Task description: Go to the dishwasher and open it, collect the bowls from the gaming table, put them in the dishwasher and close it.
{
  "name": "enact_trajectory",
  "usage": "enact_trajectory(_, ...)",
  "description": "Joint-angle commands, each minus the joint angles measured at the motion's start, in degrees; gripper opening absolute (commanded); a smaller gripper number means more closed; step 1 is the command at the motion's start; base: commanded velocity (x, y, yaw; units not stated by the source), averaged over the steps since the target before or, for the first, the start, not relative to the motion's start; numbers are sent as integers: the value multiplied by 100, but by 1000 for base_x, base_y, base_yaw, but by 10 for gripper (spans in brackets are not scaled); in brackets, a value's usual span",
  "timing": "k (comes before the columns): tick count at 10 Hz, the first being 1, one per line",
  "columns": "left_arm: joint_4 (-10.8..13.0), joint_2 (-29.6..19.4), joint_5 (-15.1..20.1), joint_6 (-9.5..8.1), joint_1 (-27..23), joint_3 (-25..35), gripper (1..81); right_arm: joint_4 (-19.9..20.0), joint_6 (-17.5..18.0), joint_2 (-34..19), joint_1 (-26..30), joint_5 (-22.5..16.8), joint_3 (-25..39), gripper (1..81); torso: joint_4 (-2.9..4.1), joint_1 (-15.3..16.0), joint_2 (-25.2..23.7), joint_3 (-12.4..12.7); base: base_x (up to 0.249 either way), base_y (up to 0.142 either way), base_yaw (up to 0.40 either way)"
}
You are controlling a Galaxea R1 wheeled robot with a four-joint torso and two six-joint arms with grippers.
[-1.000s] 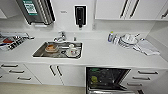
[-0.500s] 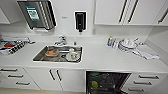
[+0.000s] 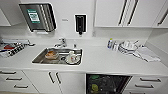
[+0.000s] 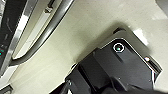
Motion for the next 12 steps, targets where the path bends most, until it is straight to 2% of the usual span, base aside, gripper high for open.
enact_trajectory(1,-21,-19,214,-9,16,21,811,619,36,-193,306,-343,-85,811,0,343,-531,2,0,0,0)
enact_trajectory(3,-30,-27,214,-9,16,21,811,1128,28,-88,262,-352,-366,811,0,603,-951,-17,0,0,0)
enact_trajectory(6,-30,-27,214,-9,17,21,811,1673,28,1,254,-422,-665,811,0,1001,-1587,-17,0,0,0)
enact_trajectory(11,-83,-27,223,-9,16,21,811,2150,36,97,236,-448,-955,811,0,1648,-2625,-15,0,0,0)
enact_trajectory(12,-83,-36,214,-9,16,21,811,2256,36,168,236,-466,-1088,811,0,1416,-2271,-15,0,0,0)
